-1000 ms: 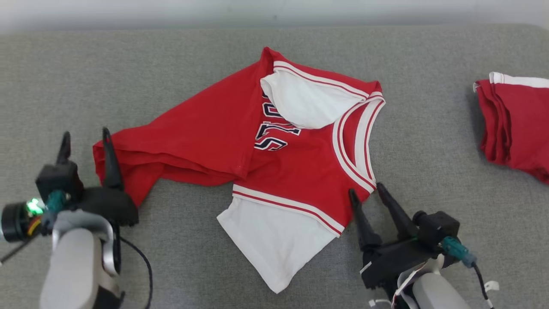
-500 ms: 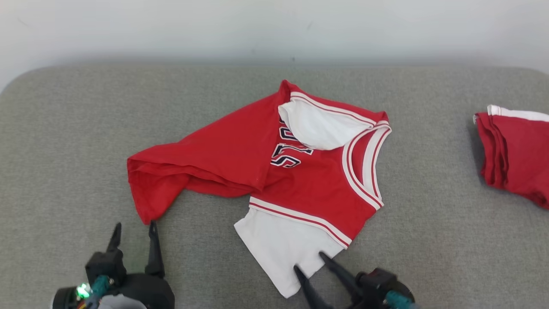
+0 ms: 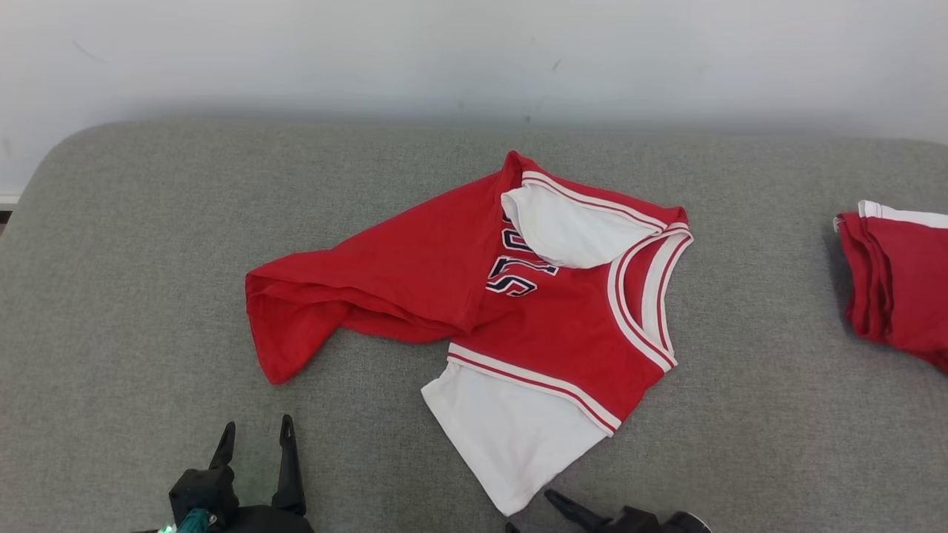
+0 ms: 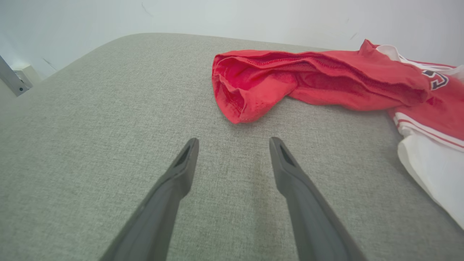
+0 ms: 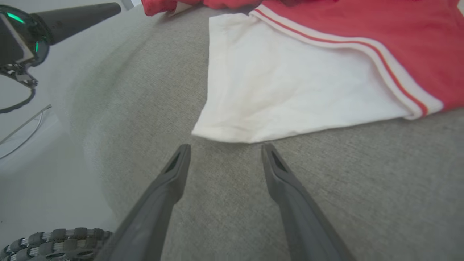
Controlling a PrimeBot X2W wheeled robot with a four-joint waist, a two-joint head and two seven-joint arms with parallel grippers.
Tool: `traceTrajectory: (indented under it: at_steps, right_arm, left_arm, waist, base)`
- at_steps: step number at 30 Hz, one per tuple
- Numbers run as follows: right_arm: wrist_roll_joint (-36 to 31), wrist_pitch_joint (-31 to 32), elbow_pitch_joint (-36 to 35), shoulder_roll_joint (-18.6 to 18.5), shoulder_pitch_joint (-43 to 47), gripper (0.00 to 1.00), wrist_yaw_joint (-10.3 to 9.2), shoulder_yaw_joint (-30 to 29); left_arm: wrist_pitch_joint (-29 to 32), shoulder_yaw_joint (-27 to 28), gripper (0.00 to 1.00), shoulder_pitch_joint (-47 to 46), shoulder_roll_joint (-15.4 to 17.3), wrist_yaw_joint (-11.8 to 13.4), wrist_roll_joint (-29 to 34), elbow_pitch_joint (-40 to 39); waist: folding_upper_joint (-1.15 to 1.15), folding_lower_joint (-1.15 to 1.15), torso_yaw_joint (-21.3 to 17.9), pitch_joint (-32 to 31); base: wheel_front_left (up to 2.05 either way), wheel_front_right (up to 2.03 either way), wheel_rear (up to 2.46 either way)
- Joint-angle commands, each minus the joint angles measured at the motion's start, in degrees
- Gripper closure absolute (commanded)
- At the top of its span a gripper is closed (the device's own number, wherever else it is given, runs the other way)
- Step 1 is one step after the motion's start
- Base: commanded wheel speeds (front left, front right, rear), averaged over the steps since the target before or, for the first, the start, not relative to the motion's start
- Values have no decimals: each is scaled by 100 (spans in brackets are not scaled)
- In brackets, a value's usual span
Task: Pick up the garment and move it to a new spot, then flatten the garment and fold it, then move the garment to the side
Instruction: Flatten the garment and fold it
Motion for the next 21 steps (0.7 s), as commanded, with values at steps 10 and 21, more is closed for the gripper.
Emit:
traceTrajectory:
  at_steps: [10,21]
  right_arm:
    - [-788,1,340,234,-370,14,-12,-62]
    - [-863,1,236,-350,-217,100,-13,-1228]
  left_arm:
    - [-18,-121,0,-152,-5,2,-37,-16]
    - [-18,55,0,71,-7,12,43,46]
  waist:
    - [0,1,114,92]
    - [0,1,-104,-111]
  base:
    - [0,0,0]
    - [0,0,0]
